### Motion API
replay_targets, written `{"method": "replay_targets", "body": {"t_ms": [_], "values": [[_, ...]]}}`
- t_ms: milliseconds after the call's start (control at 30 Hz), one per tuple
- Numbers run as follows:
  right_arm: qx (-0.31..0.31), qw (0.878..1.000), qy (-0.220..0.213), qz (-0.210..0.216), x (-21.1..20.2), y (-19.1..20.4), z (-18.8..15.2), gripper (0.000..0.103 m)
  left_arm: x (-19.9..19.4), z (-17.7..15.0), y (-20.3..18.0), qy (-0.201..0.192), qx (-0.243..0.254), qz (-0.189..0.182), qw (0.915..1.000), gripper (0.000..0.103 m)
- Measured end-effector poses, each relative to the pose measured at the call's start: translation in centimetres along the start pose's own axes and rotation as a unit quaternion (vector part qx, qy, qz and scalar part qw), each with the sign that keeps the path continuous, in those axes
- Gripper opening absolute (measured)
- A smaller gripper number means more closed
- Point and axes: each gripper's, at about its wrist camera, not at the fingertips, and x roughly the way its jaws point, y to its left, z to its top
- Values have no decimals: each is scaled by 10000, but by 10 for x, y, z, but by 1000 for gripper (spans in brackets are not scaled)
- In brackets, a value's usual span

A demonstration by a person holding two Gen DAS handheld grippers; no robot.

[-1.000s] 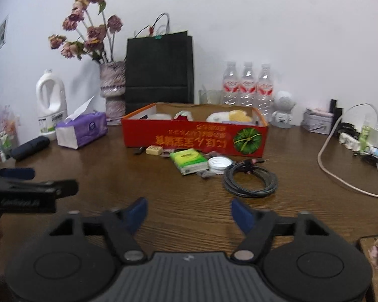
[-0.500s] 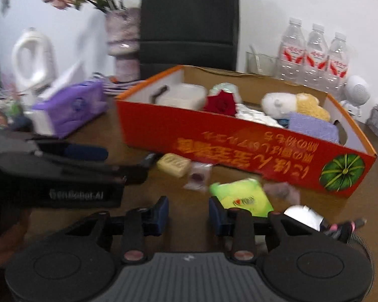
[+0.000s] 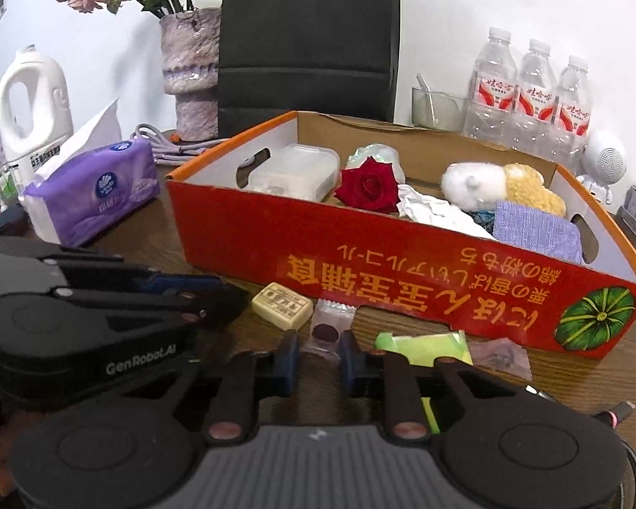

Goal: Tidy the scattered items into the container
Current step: 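Grasp the clear sachet with the right tool while the left tool grasps a small dark item, then carry the sachet and dark item into the box and open both tools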

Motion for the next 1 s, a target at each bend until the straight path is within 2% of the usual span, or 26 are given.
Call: {"method": "replay_targets", "body": {"t_ms": [67, 200, 267, 400, 633, 833, 1000], "values": [[79, 9999, -130, -58, -15, 0, -2, 17, -17, -2, -3, -84, -170, 175, 9997, 12], [475, 9968, -615, 164, -71, -5, -19, 17, -86, -15, -23, -864, -407, 279, 9950, 12], [604, 9940, -887, 223, -101, -6, -34, 17, -115, -26, -39, -1095, -566, 263, 9920, 12], [637, 9908, -1191, -46, -154, -7, -61, 17, -169, -53, -71, -1450, -798, 302, 9857, 13], [487, 9832, -1722, -354, -231, -2, -104, 17, -210, -81, -107, -1444, -595, 470, 9866, 13], [458, 9811, -1857, -298, -267, 5, -133, 17, -240, -99, -120, -1522, -527, 486, 9857, 13], [312, 9779, -2038, -360, -286, 9, -147, 17, -250, -108, -119, -1547, -582, 463, 9852, 13]]}}
